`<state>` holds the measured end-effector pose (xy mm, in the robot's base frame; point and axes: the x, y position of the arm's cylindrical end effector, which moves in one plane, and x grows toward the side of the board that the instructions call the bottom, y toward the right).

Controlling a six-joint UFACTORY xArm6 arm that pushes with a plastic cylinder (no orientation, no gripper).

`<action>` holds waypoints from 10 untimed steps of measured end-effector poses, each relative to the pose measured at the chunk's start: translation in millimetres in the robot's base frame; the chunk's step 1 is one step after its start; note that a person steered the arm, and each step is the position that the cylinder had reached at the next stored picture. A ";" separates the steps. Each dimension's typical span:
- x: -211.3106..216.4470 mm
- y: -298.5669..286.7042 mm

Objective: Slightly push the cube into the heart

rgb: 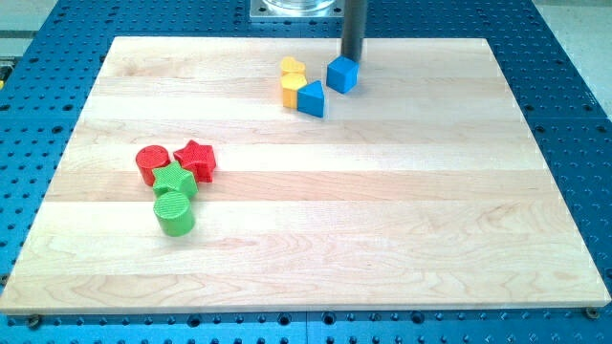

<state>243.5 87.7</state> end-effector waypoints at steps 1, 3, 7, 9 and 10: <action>25.6 -8.1; 62.6 -9.0; 80.7 -8.3; 80.7 -39.1; 81.4 -46.2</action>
<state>324.9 41.4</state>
